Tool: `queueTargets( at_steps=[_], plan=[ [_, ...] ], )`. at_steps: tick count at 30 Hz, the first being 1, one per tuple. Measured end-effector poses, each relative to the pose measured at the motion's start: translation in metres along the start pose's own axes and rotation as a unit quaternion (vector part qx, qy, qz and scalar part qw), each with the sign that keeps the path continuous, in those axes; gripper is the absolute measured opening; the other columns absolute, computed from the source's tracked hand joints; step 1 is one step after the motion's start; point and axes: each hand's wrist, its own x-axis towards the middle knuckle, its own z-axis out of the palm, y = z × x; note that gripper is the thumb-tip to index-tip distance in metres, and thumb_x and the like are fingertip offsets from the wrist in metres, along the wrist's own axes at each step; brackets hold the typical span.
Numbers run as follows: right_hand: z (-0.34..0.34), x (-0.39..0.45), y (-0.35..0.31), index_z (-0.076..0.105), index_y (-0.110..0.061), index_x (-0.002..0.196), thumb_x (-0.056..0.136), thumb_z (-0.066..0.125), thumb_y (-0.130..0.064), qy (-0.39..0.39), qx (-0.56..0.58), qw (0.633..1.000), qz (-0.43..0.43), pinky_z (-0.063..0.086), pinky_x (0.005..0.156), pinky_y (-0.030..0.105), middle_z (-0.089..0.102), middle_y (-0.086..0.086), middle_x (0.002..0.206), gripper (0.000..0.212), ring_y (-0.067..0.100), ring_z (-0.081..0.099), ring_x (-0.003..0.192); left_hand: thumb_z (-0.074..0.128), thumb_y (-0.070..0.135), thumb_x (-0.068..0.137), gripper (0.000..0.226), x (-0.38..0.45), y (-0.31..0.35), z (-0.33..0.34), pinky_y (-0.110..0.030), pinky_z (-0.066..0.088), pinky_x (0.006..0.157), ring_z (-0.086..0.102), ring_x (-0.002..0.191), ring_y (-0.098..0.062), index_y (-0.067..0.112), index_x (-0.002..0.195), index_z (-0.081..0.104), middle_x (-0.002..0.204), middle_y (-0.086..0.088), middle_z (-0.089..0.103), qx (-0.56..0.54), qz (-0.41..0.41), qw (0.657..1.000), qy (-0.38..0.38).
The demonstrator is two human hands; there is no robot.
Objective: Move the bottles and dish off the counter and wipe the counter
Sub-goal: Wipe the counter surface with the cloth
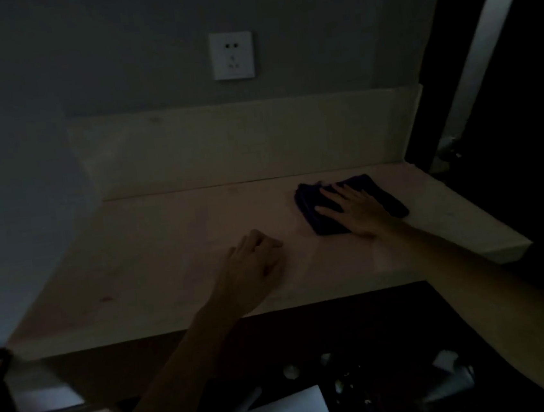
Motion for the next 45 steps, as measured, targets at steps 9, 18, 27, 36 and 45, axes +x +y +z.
queueTargets(
  at_steps=[9, 18, 27, 36, 45],
  plan=[
    [-0.022, -0.075, 0.132, 0.005, -0.044, 0.152, 0.066, 0.0, -0.093, 0.016, 0.017, 0.997, 0.075, 0.008, 0.121, 0.046, 0.003, -0.009, 0.164, 0.099, 0.019, 0.003, 0.151, 0.035, 0.057, 0.09, 0.045, 0.03, 0.068, 0.037, -0.032, 0.045, 0.083, 0.06, 0.104, -0.017, 0.035, 0.122, 0.058, 0.118, 0.006, 0.052, 0.026, 0.007, 1.0, -0.015],
    [-0.002, -0.138, 0.134, -0.002, -0.047, 0.151, 0.081, 0.008, -0.084, 0.015, -0.032, 0.997, 0.071, 0.0, 0.121, 0.043, -0.004, -0.013, 0.163, 0.079, 0.014, -0.002, 0.151, 0.027, 0.057, 0.088, 0.052, 0.032, 0.072, 0.039, -0.037, 0.045, 0.08, 0.057, 0.101, -0.028, 0.028, 0.116, 0.059, 0.112, -0.004, 0.054, 0.101, 0.002, 0.995, -0.02],
    [-0.022, -0.066, 0.146, -0.002, -0.045, 0.151, 0.072, 0.004, -0.088, -0.025, -0.031, 0.998, 0.049, 0.009, 0.118, 0.045, -0.003, -0.01, 0.164, 0.09, 0.018, 0.001, 0.151, 0.037, 0.054, 0.089, 0.04, 0.039, 0.078, 0.043, -0.038, 0.041, 0.074, 0.056, 0.096, -0.029, 0.022, 0.103, 0.057, 0.105, -0.007, 0.053, 0.167, 0.028, 0.985, 0.015],
    [-0.032, 0.067, 0.167, 0.002, -0.045, 0.152, 0.05, -0.012, -0.097, -0.033, -0.047, 0.998, 0.021, 0.007, 0.12, 0.051, -0.004, -0.006, 0.164, 0.116, 0.022, 0.0, 0.152, 0.039, 0.054, 0.092, 0.037, 0.039, 0.077, 0.044, -0.037, 0.041, 0.078, 0.054, 0.097, -0.026, 0.024, 0.105, 0.056, 0.107, -0.003, 0.052, 0.175, 0.015, 0.984, 0.019],
    [-0.033, 0.023, 0.162, 0.002, -0.042, 0.153, 0.073, -0.002, -0.088, -0.023, -0.021, 0.999, 0.012, 0.007, 0.12, 0.048, 0.0, -0.006, 0.165, 0.093, 0.021, 0.001, 0.152, 0.033, 0.062, 0.089, 0.046, 0.04, 0.077, 0.04, -0.038, 0.042, 0.08, 0.054, 0.1, -0.024, 0.028, 0.111, 0.056, 0.107, 0.0, 0.049, 0.148, -0.008, 0.989, -0.003]
  ],
)
